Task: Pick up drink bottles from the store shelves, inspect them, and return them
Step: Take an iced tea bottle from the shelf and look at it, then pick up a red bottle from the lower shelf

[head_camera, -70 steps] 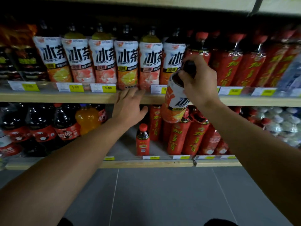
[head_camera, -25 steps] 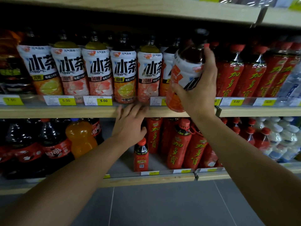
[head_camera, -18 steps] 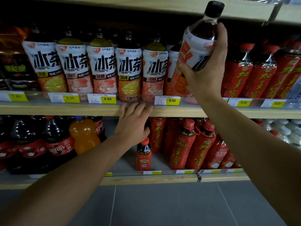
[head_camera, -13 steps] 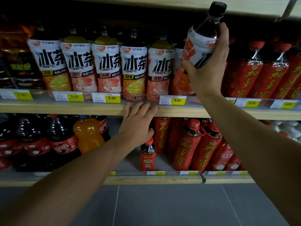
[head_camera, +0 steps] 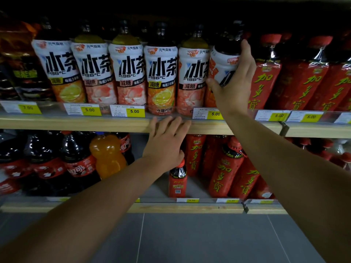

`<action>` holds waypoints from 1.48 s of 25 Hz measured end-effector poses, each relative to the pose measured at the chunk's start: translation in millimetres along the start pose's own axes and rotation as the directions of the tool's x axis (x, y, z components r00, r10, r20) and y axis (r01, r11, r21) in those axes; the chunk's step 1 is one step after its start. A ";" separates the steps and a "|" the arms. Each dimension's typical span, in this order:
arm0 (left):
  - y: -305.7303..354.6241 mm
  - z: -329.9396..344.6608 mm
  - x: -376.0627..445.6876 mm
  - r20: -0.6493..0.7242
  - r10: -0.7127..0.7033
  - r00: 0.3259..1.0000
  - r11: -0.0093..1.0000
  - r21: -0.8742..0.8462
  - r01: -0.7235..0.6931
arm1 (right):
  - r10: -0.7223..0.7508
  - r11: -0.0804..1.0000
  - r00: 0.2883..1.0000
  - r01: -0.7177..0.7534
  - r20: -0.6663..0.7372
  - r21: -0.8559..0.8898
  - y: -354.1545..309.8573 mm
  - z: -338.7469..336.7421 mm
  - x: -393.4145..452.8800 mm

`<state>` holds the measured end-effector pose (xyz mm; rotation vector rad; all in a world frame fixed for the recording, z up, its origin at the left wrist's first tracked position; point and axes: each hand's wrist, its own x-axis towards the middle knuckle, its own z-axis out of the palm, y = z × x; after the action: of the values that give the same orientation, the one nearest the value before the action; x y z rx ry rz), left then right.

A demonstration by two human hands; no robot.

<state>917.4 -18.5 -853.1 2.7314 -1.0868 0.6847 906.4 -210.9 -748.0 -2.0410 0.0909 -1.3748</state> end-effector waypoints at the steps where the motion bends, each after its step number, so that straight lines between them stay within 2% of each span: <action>1: 0.8 0.4 0.3 -0.002 -0.001 1.000 1.000 0.003 0.001 | 0.017 1.000 1.000 -0.017 0.006 -0.006 0.1 0.2 -1.7; 7: 2.5 -2.6 0.6 0.037 -0.020 0.999 1.000 0.008 0.019 | 0.110 0.991 0.994 -0.110 0.001 -0.081 -12.2 -4.1 4.0; 12: 2.3 -4.9 -0.8 0.064 -0.017 0.998 1.000 0.016 0.016 | 0.123 0.985 0.992 -0.123 -0.005 -0.124 -18.7 -5.6 7.8; 16: -0.7 -6.8 -1.5 0.066 0.009 0.998 1.000 0.008 -0.009 | 0.060 0.914 0.997 -0.072 -0.043 -0.398 -19.2 -4.2 15.3; 20: -2.1 -6.4 -1.7 0.066 0.010 0.998 1.000 0.010 -0.010 | 0.128 0.796 0.990 -0.070 0.054 -0.602 -21.4 -7.5 34.2; 23: -0.8 -6.2 -1.0 0.083 0.001 0.997 1.000 0.021 -0.002 | 0.152 0.730 0.979 -0.021 0.133 -0.683 -20.1 -11.3 39.7; 29: 2.0 -12.6 -1.9 0.105 -0.017 0.994 1.000 -0.001 0.017 | 0.188 0.682 0.955 0.039 0.227 -0.730 -17.5 -28.5 37.6; 35: 13.8 -20.3 0.8 0.108 -0.083 0.991 0.996 -0.012 0.084 | 0.086 0.790 0.935 0.147 0.345 -0.596 -0.8 -59.2 -9.9; 37: 23.8 -18.9 0.4 0.066 -0.107 0.992 0.994 -0.019 0.108 | 0.024 0.816 0.911 0.220 0.412 -0.534 16.1 -72.2 -35.0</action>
<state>894.7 -31.1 -837.4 2.7864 -0.9453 0.5693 834.5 -244.2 -768.8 -2.8404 0.2436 -1.0244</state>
